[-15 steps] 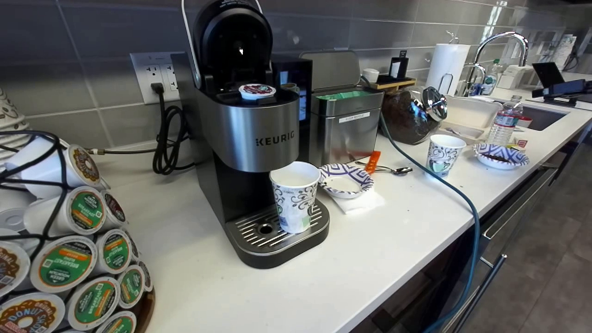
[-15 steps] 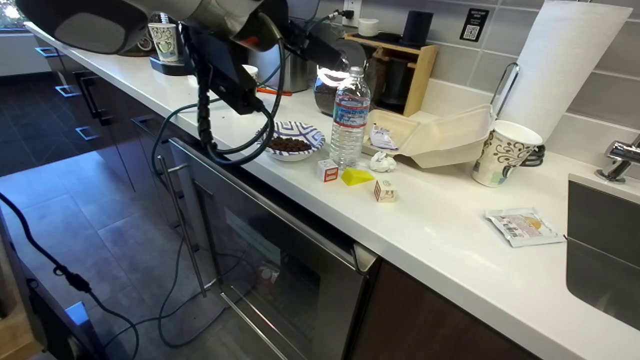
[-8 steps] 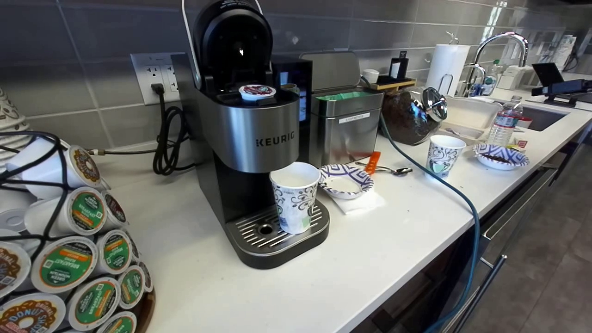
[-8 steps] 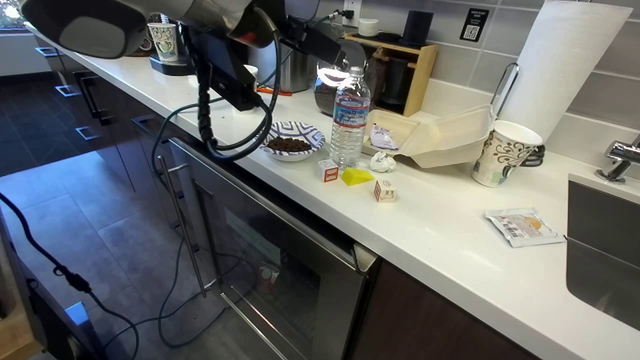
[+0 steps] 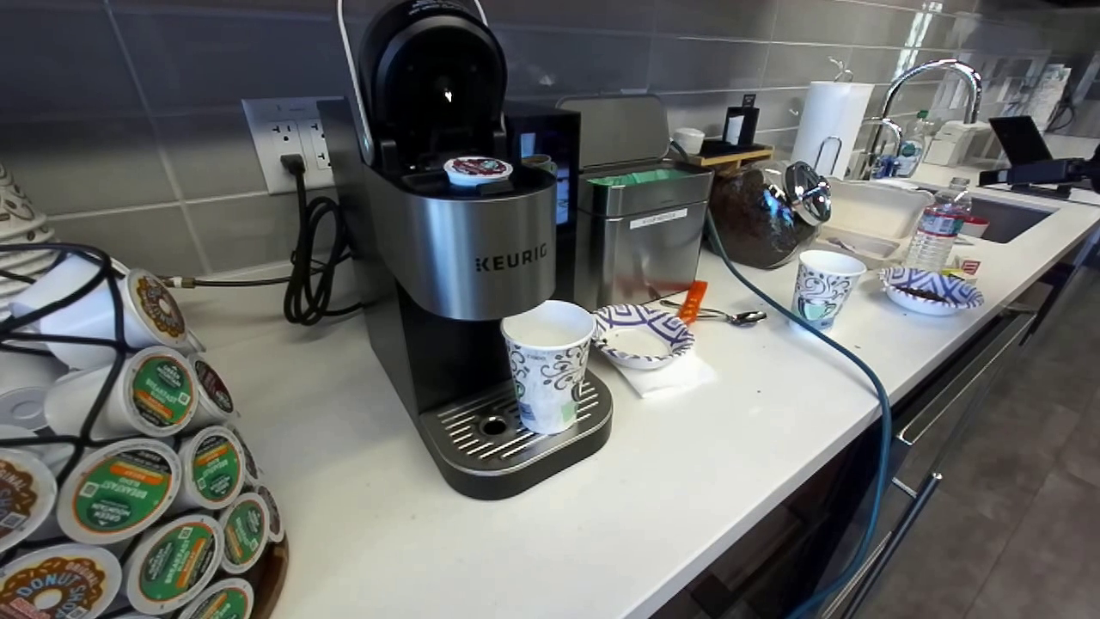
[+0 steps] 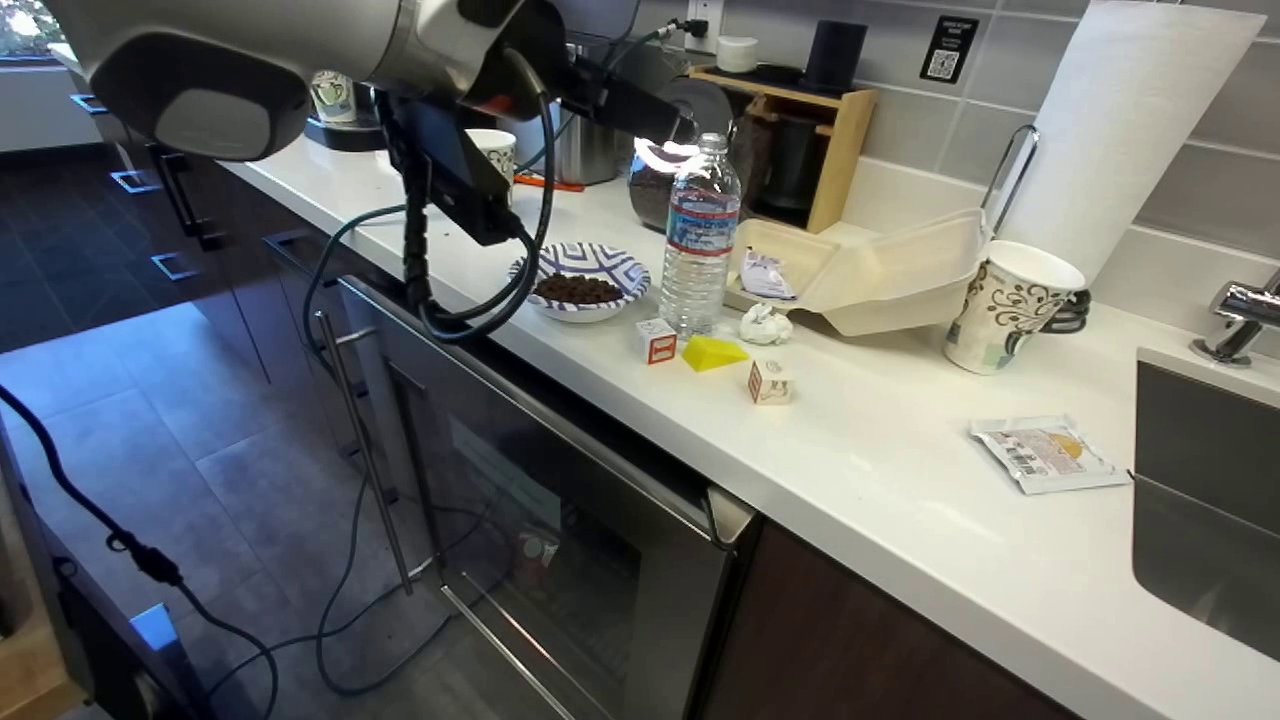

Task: Move the water bottle to the left.

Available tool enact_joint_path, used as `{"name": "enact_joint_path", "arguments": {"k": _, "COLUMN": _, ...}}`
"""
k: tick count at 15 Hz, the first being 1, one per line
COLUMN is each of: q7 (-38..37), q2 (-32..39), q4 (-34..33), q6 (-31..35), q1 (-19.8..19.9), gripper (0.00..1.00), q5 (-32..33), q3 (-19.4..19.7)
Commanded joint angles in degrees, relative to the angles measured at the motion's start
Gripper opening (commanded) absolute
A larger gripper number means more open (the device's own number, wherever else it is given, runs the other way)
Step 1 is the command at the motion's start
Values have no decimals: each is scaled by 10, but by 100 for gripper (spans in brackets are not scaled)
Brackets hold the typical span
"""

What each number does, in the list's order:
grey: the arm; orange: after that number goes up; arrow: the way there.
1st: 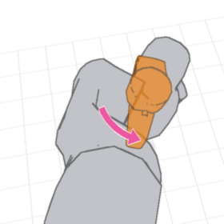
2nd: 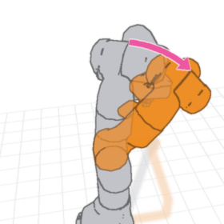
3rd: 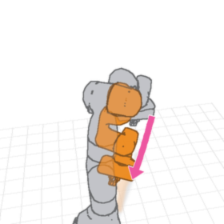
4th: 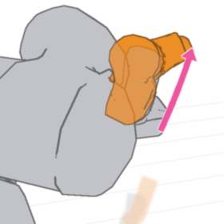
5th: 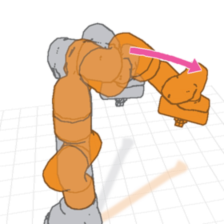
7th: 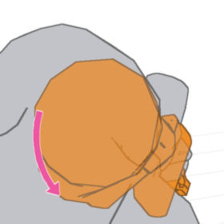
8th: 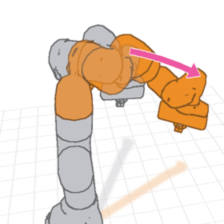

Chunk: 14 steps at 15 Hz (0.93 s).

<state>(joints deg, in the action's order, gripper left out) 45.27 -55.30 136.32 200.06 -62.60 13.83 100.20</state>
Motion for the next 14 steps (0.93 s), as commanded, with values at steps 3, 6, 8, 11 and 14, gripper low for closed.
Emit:
{"name": "enact_joint_path", "arguments": {"k": 3, "q7": -19, "q2": -39, "q4": -25, "q6": 20, "q1": -13, "gripper": 100, "q5": 49, "q3": 26}}
{"name": "enact_joint_path", "arguments": {"k": 6, "q7": -17, "q2": -45, "q4": -42, "q6": 29, "q1": -28, "gripper": 100, "q5": 59, "q3": 38}}
{"name": "enact_joint_path", "arguments": {"k": 8, "q7": -16, "q2": -51, "q4": -49, "q6": 35, "q1": -38, "gripper": 100, "q5": 68, "q3": 41}}
{"name": "enact_joint_path", "arguments": {"k": 11, "q7": -12, "q2": -54, "q4": -55, "q6": 37, "q1": -58, "gripper": 100, "q5": 78, "q3": 48}}
{"name": "enact_joint_path", "arguments": {"k": 14, "q7": -12, "q2": -51, "q4": -62, "q6": 69, "q1": -84, "gripper": 100, "q5": 76, "q3": 69}}
